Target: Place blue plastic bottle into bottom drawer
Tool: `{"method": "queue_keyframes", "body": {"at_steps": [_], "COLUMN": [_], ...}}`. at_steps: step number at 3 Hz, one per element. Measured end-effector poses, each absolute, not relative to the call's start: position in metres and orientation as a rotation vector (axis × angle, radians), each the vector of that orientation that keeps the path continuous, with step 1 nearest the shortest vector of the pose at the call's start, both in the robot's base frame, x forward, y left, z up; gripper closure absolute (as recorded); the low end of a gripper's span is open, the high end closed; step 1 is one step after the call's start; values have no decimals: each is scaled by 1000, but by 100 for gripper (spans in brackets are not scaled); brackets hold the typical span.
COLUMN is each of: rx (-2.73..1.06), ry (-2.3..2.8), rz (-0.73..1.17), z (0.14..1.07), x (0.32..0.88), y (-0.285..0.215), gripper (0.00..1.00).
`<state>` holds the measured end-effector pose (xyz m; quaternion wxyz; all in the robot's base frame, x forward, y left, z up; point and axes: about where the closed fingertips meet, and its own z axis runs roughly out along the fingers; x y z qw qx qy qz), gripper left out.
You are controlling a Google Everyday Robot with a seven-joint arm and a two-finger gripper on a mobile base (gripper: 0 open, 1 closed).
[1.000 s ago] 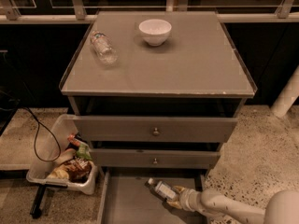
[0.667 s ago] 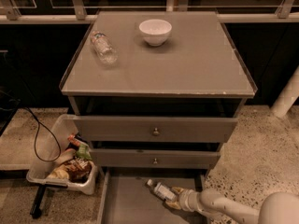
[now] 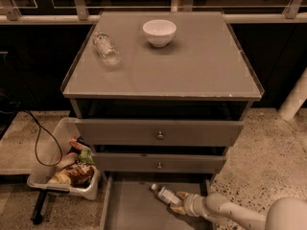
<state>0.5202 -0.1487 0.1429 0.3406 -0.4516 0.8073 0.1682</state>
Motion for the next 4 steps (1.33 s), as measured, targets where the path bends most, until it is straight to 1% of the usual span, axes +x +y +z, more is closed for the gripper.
{"method": "queue_keyframes", "body": {"at_steps": [2,3,4], "rx": [-1175,-1175,-1175], "ry": [2101,2101,2101], "rz": [438,438,438], "z": [143,143,143], "x": [520,520,520], "y": [-149,-149,-149], "gripper": [11,0,0]}}
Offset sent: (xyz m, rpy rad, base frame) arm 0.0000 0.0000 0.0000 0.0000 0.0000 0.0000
